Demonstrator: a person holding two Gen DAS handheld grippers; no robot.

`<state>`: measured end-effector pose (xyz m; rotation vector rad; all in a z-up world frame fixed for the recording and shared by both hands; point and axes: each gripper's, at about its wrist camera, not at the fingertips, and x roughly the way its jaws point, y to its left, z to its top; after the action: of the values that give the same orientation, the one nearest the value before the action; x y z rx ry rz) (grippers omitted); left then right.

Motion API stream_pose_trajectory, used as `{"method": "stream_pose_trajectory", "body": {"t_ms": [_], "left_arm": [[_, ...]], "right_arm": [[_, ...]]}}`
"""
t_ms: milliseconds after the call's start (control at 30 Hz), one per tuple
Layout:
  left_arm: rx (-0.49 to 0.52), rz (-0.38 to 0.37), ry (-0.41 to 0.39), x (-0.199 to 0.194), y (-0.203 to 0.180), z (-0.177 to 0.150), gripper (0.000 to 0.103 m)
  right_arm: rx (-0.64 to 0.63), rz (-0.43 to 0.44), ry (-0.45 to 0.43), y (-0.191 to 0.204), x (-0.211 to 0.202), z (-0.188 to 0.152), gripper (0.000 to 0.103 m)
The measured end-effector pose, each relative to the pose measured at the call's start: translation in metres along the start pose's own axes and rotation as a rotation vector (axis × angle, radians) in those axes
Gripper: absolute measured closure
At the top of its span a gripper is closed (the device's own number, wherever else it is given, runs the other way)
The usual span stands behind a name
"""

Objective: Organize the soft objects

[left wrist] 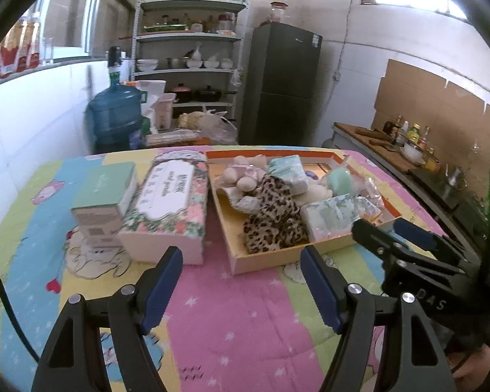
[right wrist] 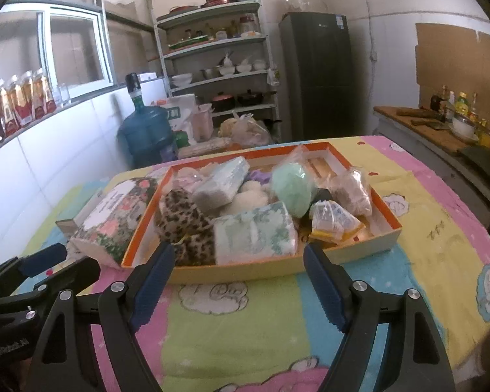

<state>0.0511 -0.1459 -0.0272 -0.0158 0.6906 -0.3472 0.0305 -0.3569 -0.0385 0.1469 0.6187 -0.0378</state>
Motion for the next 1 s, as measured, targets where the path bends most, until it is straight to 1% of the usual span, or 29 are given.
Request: {"method": "stream_pose_trajectory", "body": {"t_ms": [133, 267, 400, 567, 800, 1000], "left_arm": [[-0.025, 0.081, -0.022, -0.017, 0.006, -0.013, 0.029], [-0.043, 0.126, -0.054, -0.036, 0.012, -0.028, 0.030], [-0.046, 0.181, -0.070, -0.052, 0.017, -0.040, 0.030], [-0.059, 0.204, -0.087, -0.073, 0.024, -0.061, 0.030], [-0.073, 0.231, -0.111, -0.101, 0.028, -0.085, 0.030], [-0.071, 0.256, -0.136, -0.119, 0.025, -0.098, 0.031]], "right_arm": [[0.009, -0.023, -0.028, 0.010, -0.018, -0.008, 0.021], [-0.013, -0.064, -0.054, 0.025, -0.036, -0.020, 0.021], [-0.029, -0.072, -0.061, 0.043, -0.053, -0.036, 0.021], [-0.046, -0.074, -0.067, 0.063, -0.071, -0.059, 0.021], [-0.050, -0.069, -0.079, 0.077, -0.097, -0.087, 0.021], [-0.068, -0.070, -0.110, 0.087, -0.117, -0.100, 0.021]]}}
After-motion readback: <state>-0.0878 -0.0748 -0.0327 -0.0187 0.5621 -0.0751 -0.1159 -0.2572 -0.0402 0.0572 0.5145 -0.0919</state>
